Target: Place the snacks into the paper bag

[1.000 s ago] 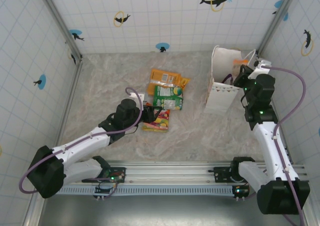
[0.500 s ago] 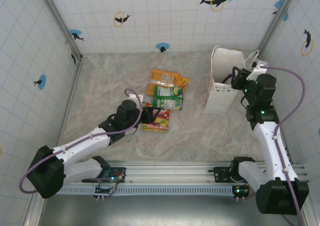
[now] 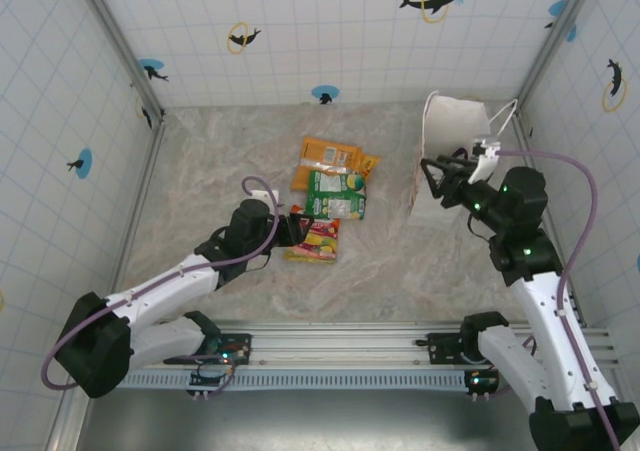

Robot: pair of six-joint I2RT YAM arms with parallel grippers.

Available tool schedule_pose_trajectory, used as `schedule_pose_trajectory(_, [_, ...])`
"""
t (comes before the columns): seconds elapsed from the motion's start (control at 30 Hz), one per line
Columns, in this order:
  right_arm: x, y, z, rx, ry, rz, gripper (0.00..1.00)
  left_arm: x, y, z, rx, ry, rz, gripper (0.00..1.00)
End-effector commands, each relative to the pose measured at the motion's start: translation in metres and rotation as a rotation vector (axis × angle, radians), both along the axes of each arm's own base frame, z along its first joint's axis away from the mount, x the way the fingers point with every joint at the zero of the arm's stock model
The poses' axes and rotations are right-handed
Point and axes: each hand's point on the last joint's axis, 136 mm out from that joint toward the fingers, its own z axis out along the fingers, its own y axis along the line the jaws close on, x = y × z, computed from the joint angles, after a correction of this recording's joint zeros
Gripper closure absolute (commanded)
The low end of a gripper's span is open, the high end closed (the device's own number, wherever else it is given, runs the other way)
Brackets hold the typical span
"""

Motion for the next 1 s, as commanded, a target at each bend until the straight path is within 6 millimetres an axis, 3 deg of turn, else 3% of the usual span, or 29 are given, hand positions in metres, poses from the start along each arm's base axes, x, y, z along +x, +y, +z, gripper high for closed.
schedule_pose_trajectory(0.0, [-0.02, 0.021, -0.031, 0.001, 0.096, 0.086, 0.47, -0.005, 0.011, -0.007, 0.004, 0.036, 0.011, 0.37])
schedule_pose_trajectory(0.47, [-0.061, 0.077, -0.117, 0.017, 0.283, 0.15, 0.48, -0.01, 0.034, -0.033, -0.012, 0.164, 0.02, 0.36])
schedule_pose_trajectory(0.97, [-0.08, 0.099, -0.19, 0.122, 0.468, 0.07, 0.53, -0.011, 0.059, -0.062, -0.027, 0.254, 0.058, 0.36])
